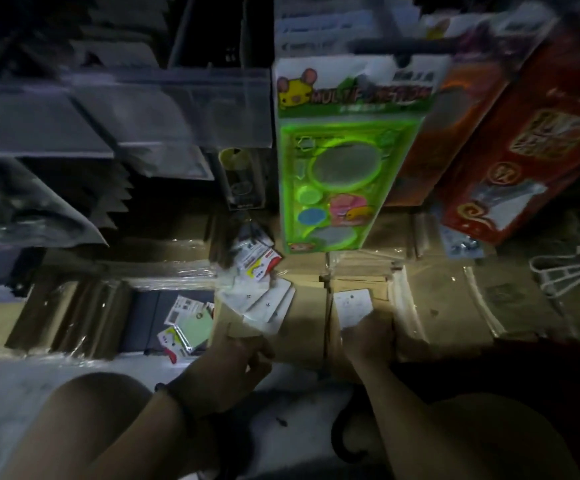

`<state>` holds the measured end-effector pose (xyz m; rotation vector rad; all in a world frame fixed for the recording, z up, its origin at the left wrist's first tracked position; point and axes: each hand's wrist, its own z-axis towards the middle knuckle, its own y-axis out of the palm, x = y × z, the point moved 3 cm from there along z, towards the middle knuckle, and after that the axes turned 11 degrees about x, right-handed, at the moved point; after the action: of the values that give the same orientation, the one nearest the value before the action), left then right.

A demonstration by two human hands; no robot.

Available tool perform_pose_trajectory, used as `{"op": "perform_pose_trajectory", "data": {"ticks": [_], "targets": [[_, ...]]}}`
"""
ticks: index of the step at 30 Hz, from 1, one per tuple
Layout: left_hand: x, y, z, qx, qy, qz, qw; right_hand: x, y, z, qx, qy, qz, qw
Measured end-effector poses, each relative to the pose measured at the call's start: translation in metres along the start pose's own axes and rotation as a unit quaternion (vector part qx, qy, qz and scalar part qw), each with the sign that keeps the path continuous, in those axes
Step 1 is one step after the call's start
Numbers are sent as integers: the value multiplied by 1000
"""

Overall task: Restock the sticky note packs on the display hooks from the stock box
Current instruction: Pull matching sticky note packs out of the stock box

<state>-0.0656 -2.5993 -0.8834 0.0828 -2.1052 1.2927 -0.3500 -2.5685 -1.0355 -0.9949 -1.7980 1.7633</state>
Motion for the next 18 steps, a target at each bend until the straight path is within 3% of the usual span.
{"op": "perform_pose_trajectory", "data": {"ticks": [7, 11, 15, 18], "targets": [[6, 2, 2, -29, -17, 15, 999, -8, 3, -10, -5, 51, -19, 999], [6, -2, -4, -28, -33, -24, 999, -27, -6, -17, -33, 64, 166, 984], [-5, -6, -3, 38, -92, -92, 991, -67, -44, -44, -48, -46, 257, 964], [-10, -13, -10, 85, -171, -230, 954, -97, -84, -80, -25, -150, 315, 937]]}}
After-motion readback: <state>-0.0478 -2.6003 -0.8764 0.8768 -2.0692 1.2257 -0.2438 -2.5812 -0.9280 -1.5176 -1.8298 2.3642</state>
